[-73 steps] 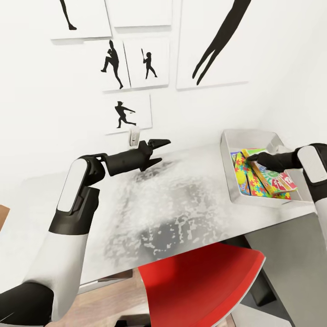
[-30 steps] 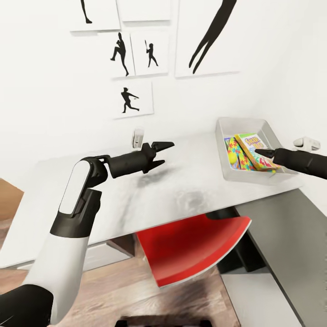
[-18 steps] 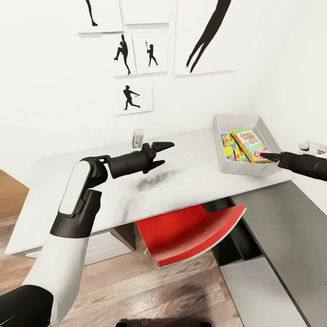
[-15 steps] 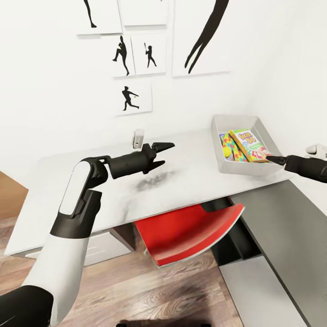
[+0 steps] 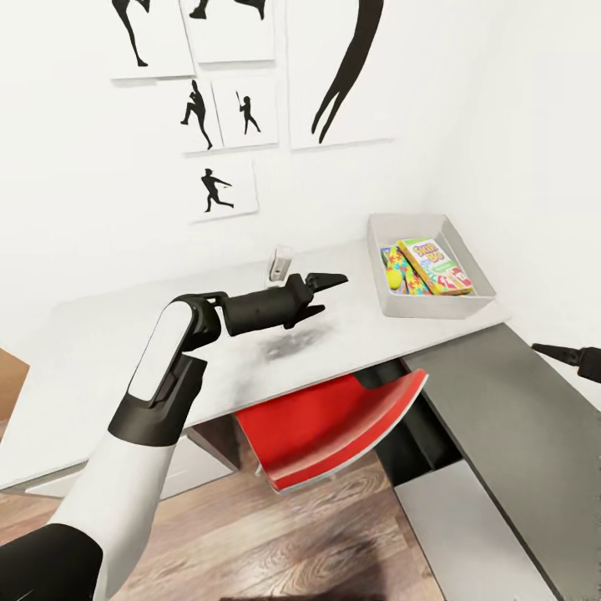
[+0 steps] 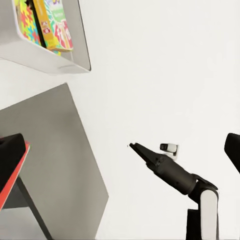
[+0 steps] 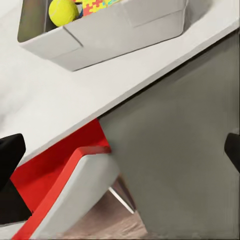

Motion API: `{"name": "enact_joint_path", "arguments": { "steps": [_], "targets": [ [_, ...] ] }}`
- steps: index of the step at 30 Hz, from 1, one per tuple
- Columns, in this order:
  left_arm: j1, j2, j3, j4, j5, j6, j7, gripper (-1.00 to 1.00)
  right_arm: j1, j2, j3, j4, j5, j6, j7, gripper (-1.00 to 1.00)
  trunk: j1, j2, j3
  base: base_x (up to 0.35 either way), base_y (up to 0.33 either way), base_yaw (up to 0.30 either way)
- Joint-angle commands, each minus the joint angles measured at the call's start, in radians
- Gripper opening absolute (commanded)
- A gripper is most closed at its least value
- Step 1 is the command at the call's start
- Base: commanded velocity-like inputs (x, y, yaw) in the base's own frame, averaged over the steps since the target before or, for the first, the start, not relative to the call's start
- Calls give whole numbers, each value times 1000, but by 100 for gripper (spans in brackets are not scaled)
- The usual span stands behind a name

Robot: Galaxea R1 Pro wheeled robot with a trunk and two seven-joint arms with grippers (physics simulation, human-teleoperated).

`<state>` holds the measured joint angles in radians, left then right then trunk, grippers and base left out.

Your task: Put all the toys in the child's room - the three board games (two on the bed and one on the table), the two jigsaw puzzles on the table, and the tennis ball on the table - inside the toy box on the table in the child's room.

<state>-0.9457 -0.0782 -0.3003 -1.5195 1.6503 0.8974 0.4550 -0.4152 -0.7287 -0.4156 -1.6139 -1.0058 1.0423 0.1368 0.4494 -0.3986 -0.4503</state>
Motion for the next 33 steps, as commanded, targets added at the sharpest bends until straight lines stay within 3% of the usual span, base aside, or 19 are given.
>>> {"name": "enact_joint_path", "arguments": {
  "steps": [1,3,11,17,28,33],
  "targets": [
    [-2,-2,-9,-1,10,-2,11,100,29,-2,-20,0,10,5,43,100,1,-2,0,-2,0,-180],
    [-5,-5,-25,-1,10,-6,11,100,79,-6,-50,0,10,5,90,100,1,-2,3,-2,0,-182],
    [-10,-22,-61,-3,9,-13,13,100,153,-10,-93,0,10,5,155,100,1,-2,14,-1,0,-186],
    [-7,-29,-89,-4,5,-16,13,100,168,-5,-98,0,10,5,168,100,1,-2,23,0,0,-191],
    [23,-34,-151,-7,-46,-47,9,100,178,2,-100,0,12,5,174,100,1,-2,39,-7,6,-193],
    [53,-33,-173,-26,-54,-60,9,100,178,5,-75,0,12,5,175,100,1,-2,46,-89,104,-193]
  ]
}}
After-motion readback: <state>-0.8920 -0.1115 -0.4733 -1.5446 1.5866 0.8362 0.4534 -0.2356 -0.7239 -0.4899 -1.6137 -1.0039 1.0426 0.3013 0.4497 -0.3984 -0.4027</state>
